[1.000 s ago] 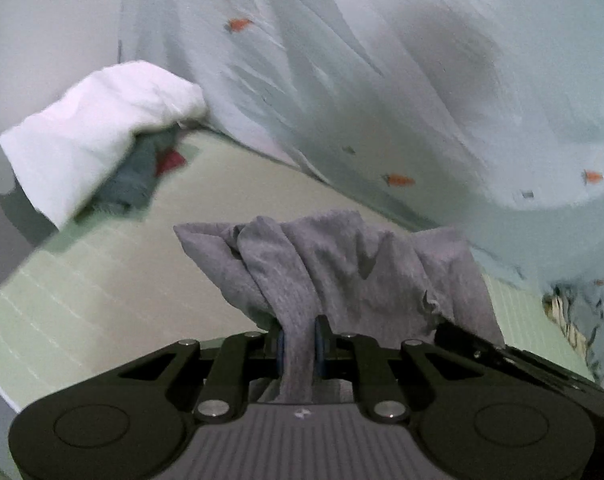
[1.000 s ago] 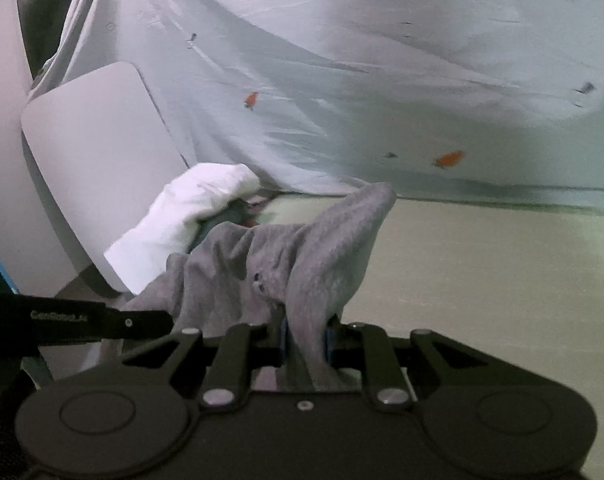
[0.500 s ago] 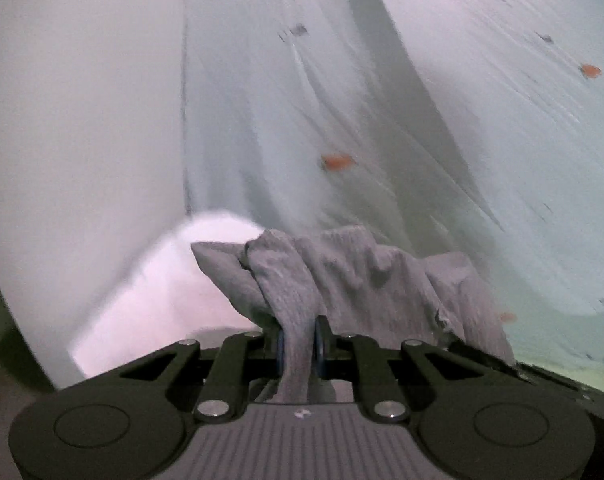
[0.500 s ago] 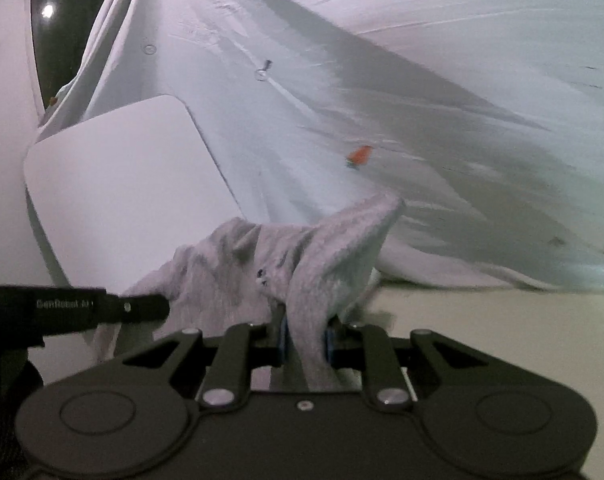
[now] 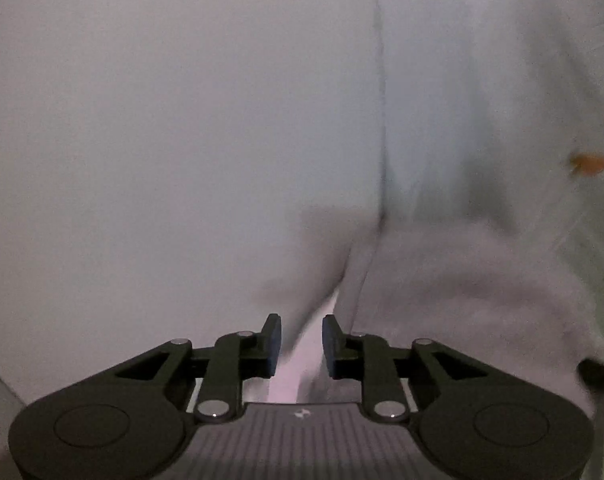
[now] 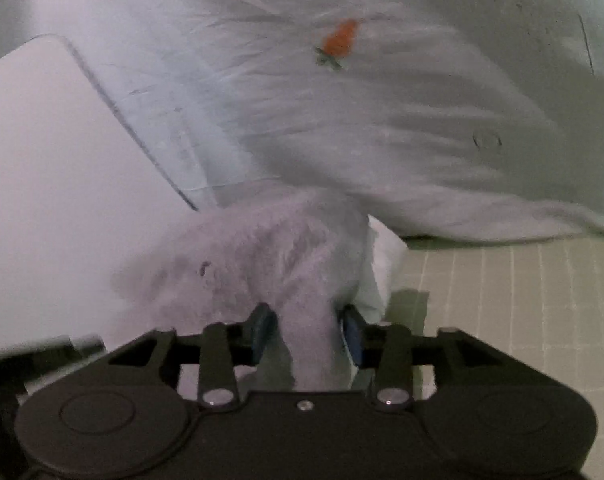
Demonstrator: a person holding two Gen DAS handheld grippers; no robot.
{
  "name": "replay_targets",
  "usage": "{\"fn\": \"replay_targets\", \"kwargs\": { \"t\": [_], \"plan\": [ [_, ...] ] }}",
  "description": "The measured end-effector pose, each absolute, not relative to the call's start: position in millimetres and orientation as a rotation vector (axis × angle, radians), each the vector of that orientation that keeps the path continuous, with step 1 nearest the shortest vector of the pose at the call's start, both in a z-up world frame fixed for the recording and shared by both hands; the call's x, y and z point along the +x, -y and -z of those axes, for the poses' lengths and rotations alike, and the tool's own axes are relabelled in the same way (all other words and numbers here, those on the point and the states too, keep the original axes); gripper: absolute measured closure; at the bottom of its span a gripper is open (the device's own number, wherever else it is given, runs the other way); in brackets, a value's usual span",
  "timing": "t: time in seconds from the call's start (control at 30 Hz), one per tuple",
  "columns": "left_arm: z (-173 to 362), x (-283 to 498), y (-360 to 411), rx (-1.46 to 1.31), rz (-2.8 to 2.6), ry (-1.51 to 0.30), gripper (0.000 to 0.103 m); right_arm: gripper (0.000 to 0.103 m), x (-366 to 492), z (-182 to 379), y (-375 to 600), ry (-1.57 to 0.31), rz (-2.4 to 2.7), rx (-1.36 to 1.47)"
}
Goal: Fold clothes
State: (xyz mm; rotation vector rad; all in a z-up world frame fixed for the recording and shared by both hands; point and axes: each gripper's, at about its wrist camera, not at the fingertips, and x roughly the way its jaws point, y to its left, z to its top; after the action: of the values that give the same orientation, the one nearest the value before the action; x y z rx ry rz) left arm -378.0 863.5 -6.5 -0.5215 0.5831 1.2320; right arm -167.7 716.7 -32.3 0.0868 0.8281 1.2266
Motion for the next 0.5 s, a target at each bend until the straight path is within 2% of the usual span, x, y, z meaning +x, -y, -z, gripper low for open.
{"fn": "replay_targets", "kwargs": {
  "t": [0.03, 0.1, 0.13, 0.17, 0.23, 0.33, 0.37, 0.5],
  "plan": [
    [14, -380, -863, -0.54, -1.237, -0.596, 0.066, 0.052, -165, 35, -713, -0.829, -1.229, 0.098],
    [23, -382, -856, -0.538, -1.279, -0.613, 0.042, 0.037, -165, 35, -708, -0.822, -1.24, 0.08],
    [24, -383, -851, -0.532, -1.3, -0.609, 0.038, 0.024, -167, 33, -705, -0.815, -1.245, 0.067],
    [22, -385, -845, -0.535, -1.307, -0.595, 0.034, 0.016, -165, 31, -703, -0.806, -1.243, 0.047],
    [17, -389, -833, -0.545, -1.314, -0.562, 0.029, 0.013, -163, 26, -701, -0.772, -1.232, -0.003],
    [-2, -396, -812, -0.514, -1.326, -0.512, 0.012, 0.0, -167, 14, -691, -0.707, -1.233, -0.069],
    [-9, -397, -803, -0.498, -1.328, -0.496, 0.007, 0.0, -171, 8, -684, -0.677, -1.235, -0.09],
    [-43, -396, -750, -0.416, -1.279, -0.437, 0.003, 0.0, -188, -15, -650, -0.583, -1.222, -0.127]
  ]
}}
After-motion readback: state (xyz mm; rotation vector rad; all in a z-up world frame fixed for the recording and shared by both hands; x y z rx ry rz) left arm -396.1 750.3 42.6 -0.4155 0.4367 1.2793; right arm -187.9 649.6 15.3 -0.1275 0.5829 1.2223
